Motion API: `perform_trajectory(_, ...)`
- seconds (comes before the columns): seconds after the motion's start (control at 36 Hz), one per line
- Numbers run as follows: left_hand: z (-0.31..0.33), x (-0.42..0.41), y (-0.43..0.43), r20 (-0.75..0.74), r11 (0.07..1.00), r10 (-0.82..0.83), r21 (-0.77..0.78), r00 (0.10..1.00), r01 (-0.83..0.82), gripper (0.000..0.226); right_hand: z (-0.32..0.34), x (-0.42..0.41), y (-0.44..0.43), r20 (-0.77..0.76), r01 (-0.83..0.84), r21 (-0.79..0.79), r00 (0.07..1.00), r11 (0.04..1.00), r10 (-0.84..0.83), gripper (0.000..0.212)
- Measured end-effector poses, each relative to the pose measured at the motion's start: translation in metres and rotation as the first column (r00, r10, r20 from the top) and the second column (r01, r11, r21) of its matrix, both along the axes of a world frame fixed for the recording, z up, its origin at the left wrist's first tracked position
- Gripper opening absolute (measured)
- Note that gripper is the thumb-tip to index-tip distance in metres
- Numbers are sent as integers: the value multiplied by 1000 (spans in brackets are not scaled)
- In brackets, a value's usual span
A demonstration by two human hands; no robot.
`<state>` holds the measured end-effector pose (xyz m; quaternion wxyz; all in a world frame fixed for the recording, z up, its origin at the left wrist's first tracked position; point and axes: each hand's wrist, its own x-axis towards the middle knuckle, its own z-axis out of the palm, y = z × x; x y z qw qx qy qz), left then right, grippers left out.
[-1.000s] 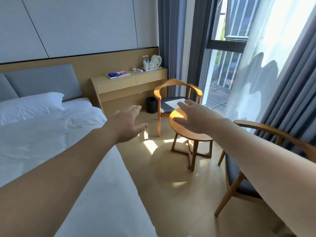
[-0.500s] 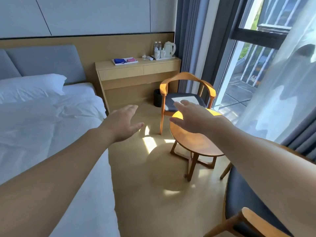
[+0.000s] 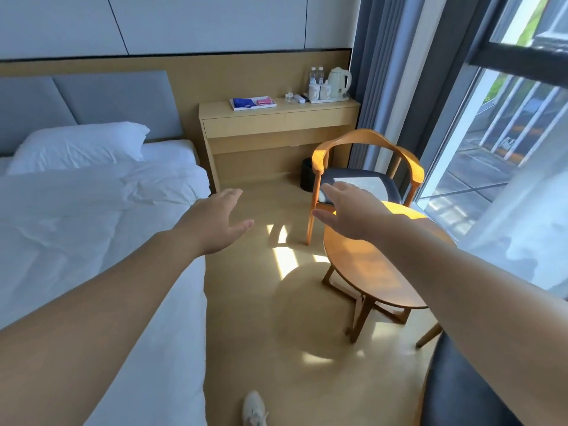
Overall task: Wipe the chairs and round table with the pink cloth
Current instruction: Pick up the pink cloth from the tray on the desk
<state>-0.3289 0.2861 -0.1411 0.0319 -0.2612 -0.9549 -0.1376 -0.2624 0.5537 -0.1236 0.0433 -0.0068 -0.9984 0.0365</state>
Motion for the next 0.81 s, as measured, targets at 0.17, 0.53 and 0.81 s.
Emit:
perform_trajectory(0.17,-12,-48,-1,-6,1000,-4,22,1000,4,72,-6,-46,-6,10,-18,16,1000,1000,18,63)
perform_trajectory(0.53,-14,-216,-24,-14,999,26,25,1000,-26,71,-15,-216,-31,-2,-34,22,999,999,34,67)
perform_trajectory(0.81,-29,-303,-25,40,999,24,21,999,-25,72,-33,-301,-24,21,-36,32,999,999,36,67)
